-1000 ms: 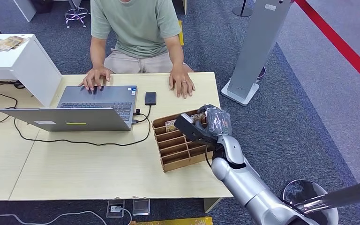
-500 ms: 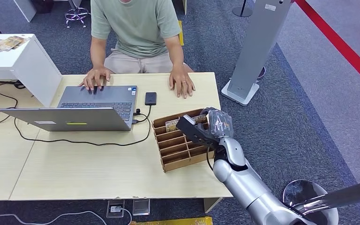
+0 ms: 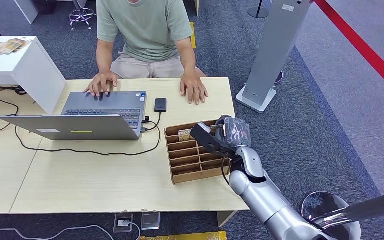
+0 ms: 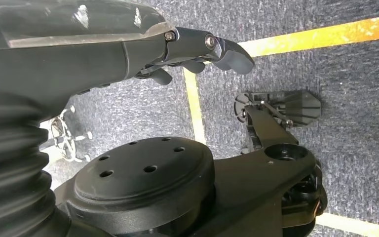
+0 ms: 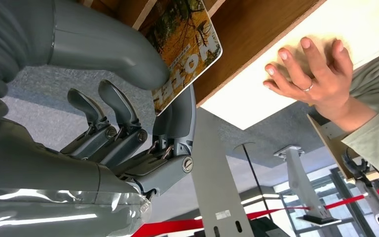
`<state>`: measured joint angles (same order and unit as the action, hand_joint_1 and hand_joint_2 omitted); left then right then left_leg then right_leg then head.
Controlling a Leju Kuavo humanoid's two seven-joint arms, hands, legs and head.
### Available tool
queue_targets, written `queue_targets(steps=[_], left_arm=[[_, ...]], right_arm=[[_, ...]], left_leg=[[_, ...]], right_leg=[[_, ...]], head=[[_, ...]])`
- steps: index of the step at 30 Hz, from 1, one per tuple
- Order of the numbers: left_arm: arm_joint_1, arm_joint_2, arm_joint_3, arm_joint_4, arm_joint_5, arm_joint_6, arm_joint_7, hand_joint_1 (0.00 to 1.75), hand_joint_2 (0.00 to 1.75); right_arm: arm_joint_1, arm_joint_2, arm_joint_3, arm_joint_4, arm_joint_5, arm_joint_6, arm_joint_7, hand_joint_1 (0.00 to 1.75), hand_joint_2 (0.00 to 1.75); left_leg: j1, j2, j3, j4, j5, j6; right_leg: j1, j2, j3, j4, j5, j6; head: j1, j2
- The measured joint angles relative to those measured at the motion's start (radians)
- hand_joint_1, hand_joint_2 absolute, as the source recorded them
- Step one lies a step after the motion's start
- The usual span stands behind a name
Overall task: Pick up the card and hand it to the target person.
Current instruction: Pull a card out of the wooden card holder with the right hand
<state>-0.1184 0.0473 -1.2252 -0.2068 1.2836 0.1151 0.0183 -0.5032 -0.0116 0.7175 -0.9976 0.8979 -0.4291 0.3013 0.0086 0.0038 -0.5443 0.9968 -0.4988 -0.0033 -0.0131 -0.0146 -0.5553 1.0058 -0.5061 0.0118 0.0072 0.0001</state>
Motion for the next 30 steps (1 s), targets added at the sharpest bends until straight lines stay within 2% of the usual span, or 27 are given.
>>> queue_targets(steps=[5, 11, 15, 23, 30], left_arm=[[0.000, 0.000, -0.001, 0.000, 0.000, 0.012, -0.006, 0.00, 1.75], [0.000, -0.001, -0.002, 0.000, 0.001, 0.016, -0.010, 0.00, 1.75], [0.000, -0.002, -0.004, 0.000, 0.002, 0.017, -0.011, 0.00, 1.75], [0.000, -0.002, -0.008, 0.000, 0.003, 0.016, -0.011, 0.00, 1.75], [-0.003, -0.003, -0.016, 0.000, 0.003, 0.016, -0.006, 0.00, 1.75]], right_arm=[[0.015, 0.000, -0.005, -0.005, 0.001, -0.050, -0.057, 1.54, 1.75], [0.043, -0.004, -0.006, -0.033, -0.028, -0.206, -0.244, 1.54, 1.75], [0.062, -0.008, -0.012, -0.055, -0.056, -0.255, -0.323, 1.54, 1.75], [0.077, -0.006, -0.034, -0.088, -0.153, -0.263, -0.420, 1.54, 1.75], [0.018, 0.021, -0.038, -0.065, -0.270, -0.241, -0.386, 1.54, 1.75]], left_leg=[[0.000, 0.000, 0.000, 0.000, 0.000, 0.000], [0.000, 0.000, 0.000, 0.000, 0.000, 0.000], [0.000, 0.000, 0.000, 0.000, 0.000, 0.000], [0.000, 0.000, -0.001, 0.000, 0.000, 0.000], [0.000, 0.000, -0.001, 0.000, 0.000, 0.000]], right_leg=[[0.000, 0.000, 0.000, 0.000, 0.000, 0.000], [0.000, 0.000, 0.000, 0.000, 0.000, 0.000], [0.000, 0.000, 0.000, 0.000, 0.000, 0.000], [0.000, 0.000, 0.000, 0.000, 0.000, 0.000], [0.000, 0.000, 0.000, 0.000, 0.000, 0.000]], head=[[0.001, 0.000], [0.000, 0.000], [0.000, 0.000], [0.000, 0.000], [0.001, 0.000]])
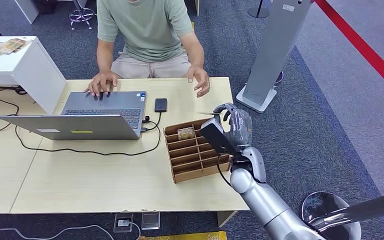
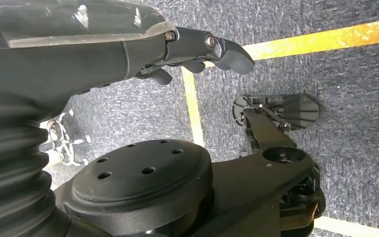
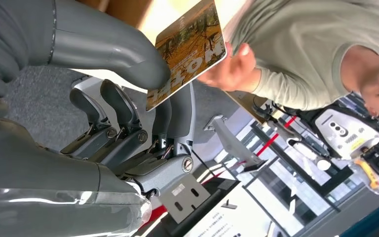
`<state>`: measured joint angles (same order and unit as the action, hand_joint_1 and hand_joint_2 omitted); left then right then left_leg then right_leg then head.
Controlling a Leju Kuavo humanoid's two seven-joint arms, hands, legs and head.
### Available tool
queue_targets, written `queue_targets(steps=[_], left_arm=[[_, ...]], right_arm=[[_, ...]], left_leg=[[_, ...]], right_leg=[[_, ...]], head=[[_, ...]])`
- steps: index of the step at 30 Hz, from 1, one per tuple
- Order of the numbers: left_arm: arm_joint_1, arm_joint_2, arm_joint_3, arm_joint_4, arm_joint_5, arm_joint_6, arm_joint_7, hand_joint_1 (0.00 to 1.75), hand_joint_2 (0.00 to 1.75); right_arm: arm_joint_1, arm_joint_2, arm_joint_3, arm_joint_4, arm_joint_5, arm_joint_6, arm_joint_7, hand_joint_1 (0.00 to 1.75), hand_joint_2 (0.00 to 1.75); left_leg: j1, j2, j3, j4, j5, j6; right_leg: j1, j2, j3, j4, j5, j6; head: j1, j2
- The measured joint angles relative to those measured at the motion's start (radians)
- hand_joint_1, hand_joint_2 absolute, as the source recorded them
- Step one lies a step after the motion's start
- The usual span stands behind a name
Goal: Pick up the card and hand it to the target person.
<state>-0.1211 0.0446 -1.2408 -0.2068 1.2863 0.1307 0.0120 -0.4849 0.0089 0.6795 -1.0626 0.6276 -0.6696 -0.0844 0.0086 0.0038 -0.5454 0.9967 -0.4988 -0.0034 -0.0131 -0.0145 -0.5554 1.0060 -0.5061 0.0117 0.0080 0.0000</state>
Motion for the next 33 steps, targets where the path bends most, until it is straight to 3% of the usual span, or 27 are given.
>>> queue_targets(steps=[6, 13, 19, 33], left_arm=[[-0.012, -0.001, -0.008, 0.000, -0.002, -0.007, 0.005, 0.00, 1.75], [-0.031, -0.002, -0.015, 0.000, -0.003, -0.006, 0.017, 0.00, 1.75], [-0.036, -0.002, -0.027, 0.000, -0.011, 0.002, 0.033, 0.00, 1.75], [-0.047, -0.002, -0.048, 0.000, -0.031, -0.014, 0.040, 0.00, 1.75]], right_arm=[[-0.122, 0.066, 0.025, 0.103, -0.003, 0.051, 0.072, 1.54, 1.75], [-0.310, 0.172, 0.070, 0.351, 0.034, 0.114, 0.214, 1.54, 1.75], [-0.385, 0.227, 0.111, 0.497, 0.102, 0.147, 0.295, 1.54, 1.75], [-0.439, 0.220, 0.152, 0.620, 0.135, 0.170, 0.409, 1.54, 1.75]], left_leg=[[0.000, 0.000, 0.000, 0.000, 0.000, 0.000], [0.000, 0.000, 0.000, 0.000, 0.001, 0.000], [0.000, 0.000, 0.000, 0.000, 0.000, 0.000], [0.000, 0.000, 0.000, 0.000, 0.000, 0.000]], right_leg=[[0.000, -0.001, 0.000, 0.001, 0.000, 0.000], [0.000, -0.001, -0.001, 0.002, 0.000, -0.001], [0.000, 0.000, -0.001, 0.002, 0.000, -0.001], [0.000, 0.000, -0.001, 0.001, 0.000, -0.001]], head=[[-0.001, 0.000], [0.000, 0.000], [0.000, 0.000], [0.000, 0.000]])
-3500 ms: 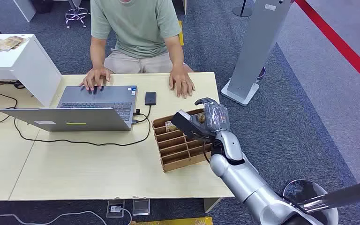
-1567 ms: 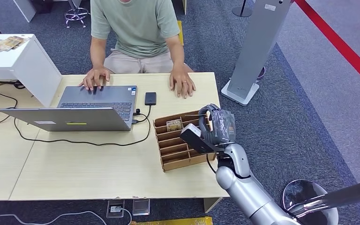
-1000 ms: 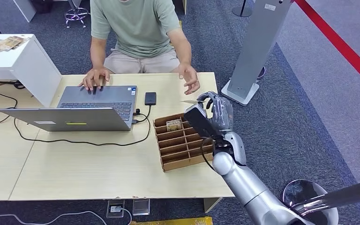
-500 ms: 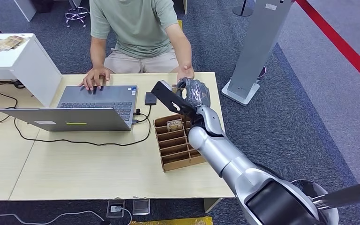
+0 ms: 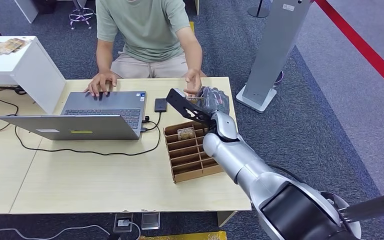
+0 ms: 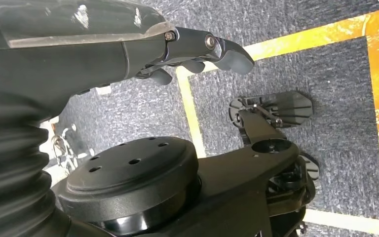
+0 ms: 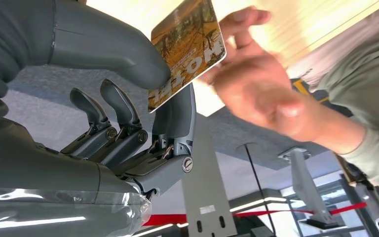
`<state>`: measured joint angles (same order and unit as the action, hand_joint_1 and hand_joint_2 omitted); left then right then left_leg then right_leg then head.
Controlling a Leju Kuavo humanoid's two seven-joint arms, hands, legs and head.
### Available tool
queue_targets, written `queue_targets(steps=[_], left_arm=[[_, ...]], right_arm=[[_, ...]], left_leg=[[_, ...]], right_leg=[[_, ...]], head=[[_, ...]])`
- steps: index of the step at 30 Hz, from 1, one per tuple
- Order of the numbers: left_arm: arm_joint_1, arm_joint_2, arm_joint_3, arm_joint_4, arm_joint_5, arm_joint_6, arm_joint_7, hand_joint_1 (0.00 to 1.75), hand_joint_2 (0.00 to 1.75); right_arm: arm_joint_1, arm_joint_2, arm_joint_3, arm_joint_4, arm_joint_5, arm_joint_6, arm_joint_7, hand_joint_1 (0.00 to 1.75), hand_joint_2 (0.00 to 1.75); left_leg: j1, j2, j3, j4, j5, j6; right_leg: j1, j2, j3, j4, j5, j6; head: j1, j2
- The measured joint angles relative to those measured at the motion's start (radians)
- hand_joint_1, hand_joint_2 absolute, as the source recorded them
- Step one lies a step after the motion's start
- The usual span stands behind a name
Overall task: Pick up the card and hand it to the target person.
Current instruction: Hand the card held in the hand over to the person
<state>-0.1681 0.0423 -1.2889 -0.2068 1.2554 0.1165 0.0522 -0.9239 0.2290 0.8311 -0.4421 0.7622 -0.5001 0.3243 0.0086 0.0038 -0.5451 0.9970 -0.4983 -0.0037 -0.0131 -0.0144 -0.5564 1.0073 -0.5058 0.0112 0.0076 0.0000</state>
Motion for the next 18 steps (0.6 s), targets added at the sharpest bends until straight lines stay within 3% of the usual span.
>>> queue_targets(steps=[18], left_arm=[[-0.006, 0.000, -0.009, 0.000, 0.010, -0.001, -0.004, 0.00, 1.75]], right_arm=[[-0.019, -0.031, 0.000, 0.020, -0.006, -0.054, -0.014, 1.54, 1.75]], left_leg=[[0.000, 0.000, 0.000, 0.000, 0.000, 0.000]], right_leg=[[0.000, 0.000, 0.000, 0.000, 0.000, 0.000]], head=[[0.000, 0.000]])
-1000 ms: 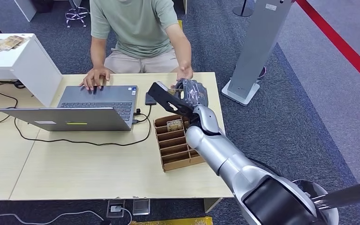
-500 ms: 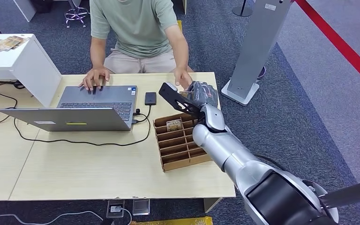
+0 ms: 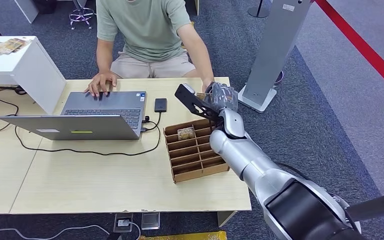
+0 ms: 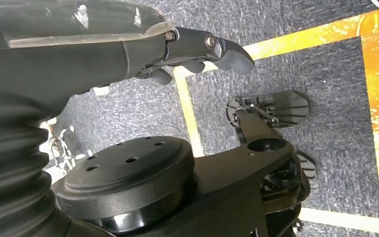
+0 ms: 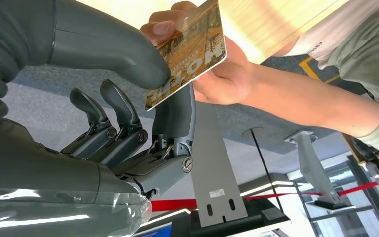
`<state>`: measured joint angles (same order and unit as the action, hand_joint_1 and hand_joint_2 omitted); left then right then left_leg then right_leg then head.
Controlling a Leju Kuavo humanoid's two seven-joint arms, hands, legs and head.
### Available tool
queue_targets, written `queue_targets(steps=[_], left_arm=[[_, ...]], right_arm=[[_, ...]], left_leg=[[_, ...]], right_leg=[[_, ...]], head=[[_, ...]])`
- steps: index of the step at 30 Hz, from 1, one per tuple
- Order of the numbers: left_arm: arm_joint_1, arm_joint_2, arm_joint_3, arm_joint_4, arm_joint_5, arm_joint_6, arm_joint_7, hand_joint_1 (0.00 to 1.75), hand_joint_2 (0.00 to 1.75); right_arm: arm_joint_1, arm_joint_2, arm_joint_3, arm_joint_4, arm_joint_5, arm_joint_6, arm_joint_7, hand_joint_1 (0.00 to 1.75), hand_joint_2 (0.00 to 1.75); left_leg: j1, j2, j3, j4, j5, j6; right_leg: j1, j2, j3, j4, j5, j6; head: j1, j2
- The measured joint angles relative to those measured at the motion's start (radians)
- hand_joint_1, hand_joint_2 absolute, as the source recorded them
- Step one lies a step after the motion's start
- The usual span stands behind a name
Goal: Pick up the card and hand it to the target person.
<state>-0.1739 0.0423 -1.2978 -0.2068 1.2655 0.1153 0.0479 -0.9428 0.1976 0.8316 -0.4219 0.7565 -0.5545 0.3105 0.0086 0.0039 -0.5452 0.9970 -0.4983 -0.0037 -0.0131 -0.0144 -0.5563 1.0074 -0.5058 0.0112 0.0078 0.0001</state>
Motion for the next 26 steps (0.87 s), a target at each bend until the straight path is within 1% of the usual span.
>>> queue_targets(steps=[4, 12, 17, 19, 21, 25, 26], left_arm=[[0.001, 0.000, 0.000, 0.000, 0.002, 0.000, -0.006, 0.00, 1.75], [0.003, 0.000, 0.000, 0.000, 0.005, -0.008, -0.017, 0.00, 1.75], [0.007, 0.000, 0.000, 0.000, 0.009, -0.003, -0.019, 0.00, 1.75], [0.009, 0.000, 0.000, 0.000, 0.014, 0.000, -0.021, 0.00, 1.75], [0.013, 0.000, 0.000, 0.000, 0.021, 0.005, -0.024, 0.00, 1.75], [0.025, 0.000, 0.001, 0.000, 0.035, 0.014, -0.033, 0.00, 1.75], [0.027, 0.000, 0.001, 0.000, 0.037, 0.015, -0.035, 0.00, 1.75]], right_arm=[[-0.002, 0.000, 0.000, 0.000, 0.000, -0.001, -0.004, 0.00, 1.75], [-0.002, -0.001, 0.000, 0.000, -0.002, -0.003, -0.011, 0.00, 1.75], [-0.002, -0.001, -0.002, 0.000, -0.022, -0.039, -0.041, 0.00, 1.75], [-0.001, -0.002, -0.006, -0.004, -0.042, -0.073, -0.070, 0.00, 1.75], [0.008, -0.005, -0.022, -0.028, -0.042, -0.110, -0.117, 0.00, 1.75], [0.065, -0.015, -0.114, -0.141, 0.003, -0.141, -0.256, 0.00, 1.75], [0.073, -0.016, -0.127, -0.155, 0.004, -0.142, -0.271, 0.00, 1.75]], left_leg=[[0.000, 0.000, 0.000, 0.000, 0.000, 0.000], [0.000, 0.000, 0.000, 0.000, 0.000, 0.000], [0.000, 0.000, 0.000, 0.000, 0.000, 0.000], [0.000, 0.000, 0.000, 0.000, 0.000, 0.000], [0.000, 0.000, 0.000, 0.000, 0.000, 0.000], [0.000, 0.000, 0.000, 0.000, 0.000, 0.000], [0.000, 0.000, 0.000, 0.000, 0.000, 0.000]], right_leg=[[0.000, 0.000, 0.000, 0.000, 0.000, 0.000], [0.000, 0.000, 0.000, 0.000, 0.000, 0.000], [0.000, 0.000, 0.000, 0.000, 0.000, 0.000], [0.000, 0.000, 0.000, 0.000, 0.000, 0.000], [0.000, 0.000, 0.000, 0.000, 0.000, 0.000], [0.000, 0.000, 0.000, 0.000, 0.000, 0.000], [0.000, 0.000, 0.000, 0.000, 0.000, 0.000]], head=[[0.000, 0.000], [0.000, 0.000], [0.000, 0.000], [0.000, 0.000], [0.000, 0.000], [0.000, 0.000], [-0.001, 0.000]])
